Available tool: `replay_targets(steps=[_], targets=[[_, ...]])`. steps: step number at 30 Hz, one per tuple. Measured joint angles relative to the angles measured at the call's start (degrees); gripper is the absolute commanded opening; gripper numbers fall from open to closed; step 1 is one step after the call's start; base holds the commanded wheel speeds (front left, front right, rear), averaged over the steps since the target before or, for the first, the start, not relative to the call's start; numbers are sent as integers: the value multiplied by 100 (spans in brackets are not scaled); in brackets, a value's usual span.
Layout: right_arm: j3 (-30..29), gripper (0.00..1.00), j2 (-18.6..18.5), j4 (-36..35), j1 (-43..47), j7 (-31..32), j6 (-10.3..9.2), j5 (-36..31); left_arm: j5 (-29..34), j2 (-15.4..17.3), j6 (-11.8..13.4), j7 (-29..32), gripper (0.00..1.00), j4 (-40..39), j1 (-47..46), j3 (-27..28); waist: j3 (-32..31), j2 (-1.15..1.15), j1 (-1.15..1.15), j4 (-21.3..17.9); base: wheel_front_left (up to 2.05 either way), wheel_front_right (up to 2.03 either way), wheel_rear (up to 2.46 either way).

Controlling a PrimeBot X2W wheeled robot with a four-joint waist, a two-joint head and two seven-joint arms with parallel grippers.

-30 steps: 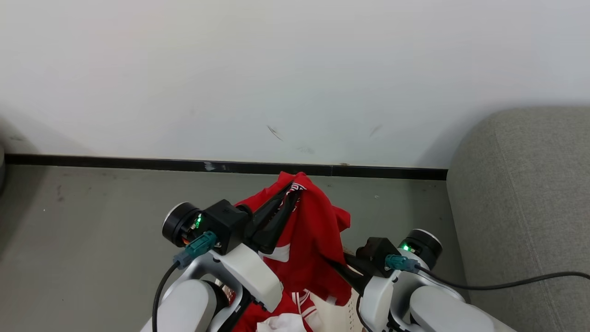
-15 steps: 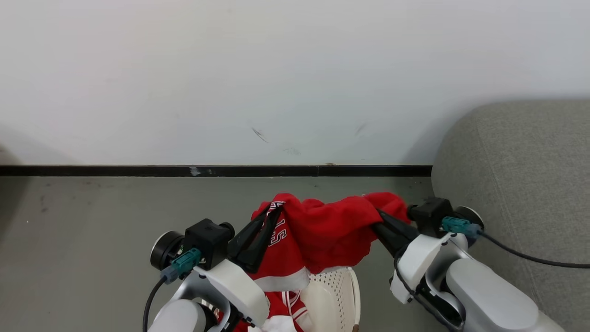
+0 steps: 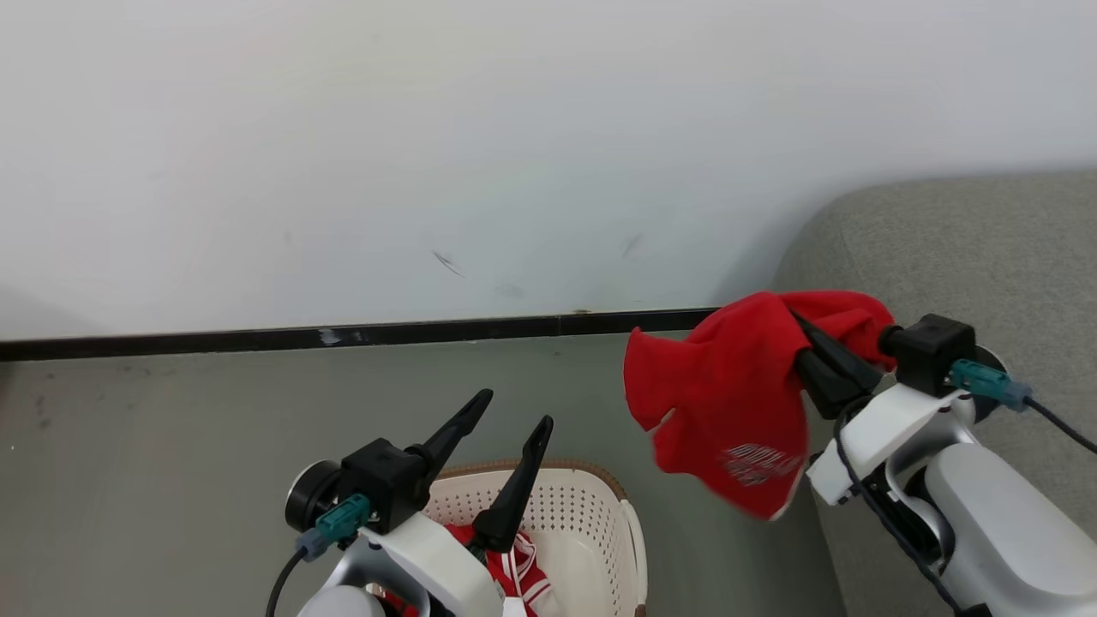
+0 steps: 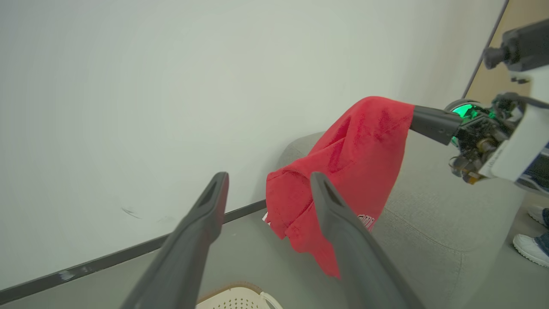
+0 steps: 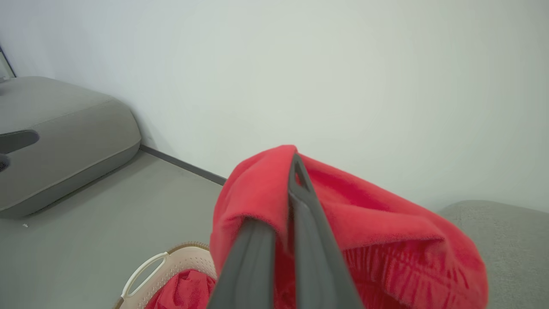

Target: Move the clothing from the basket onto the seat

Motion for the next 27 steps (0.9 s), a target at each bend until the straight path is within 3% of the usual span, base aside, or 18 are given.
replay_targets(steps=[12,27], targets=[[-1234,0,-279,-298,640,-1,0,-114,-45,2,-84,-119,100,-33,175,-308,-68,0,0,-243,0,0,0],[-2069,0,-302,-838,1305,-1,0,-435,-122,-5,-177,-168,100,-32,250,-647,-95,0,0,-650,0,0,0]])
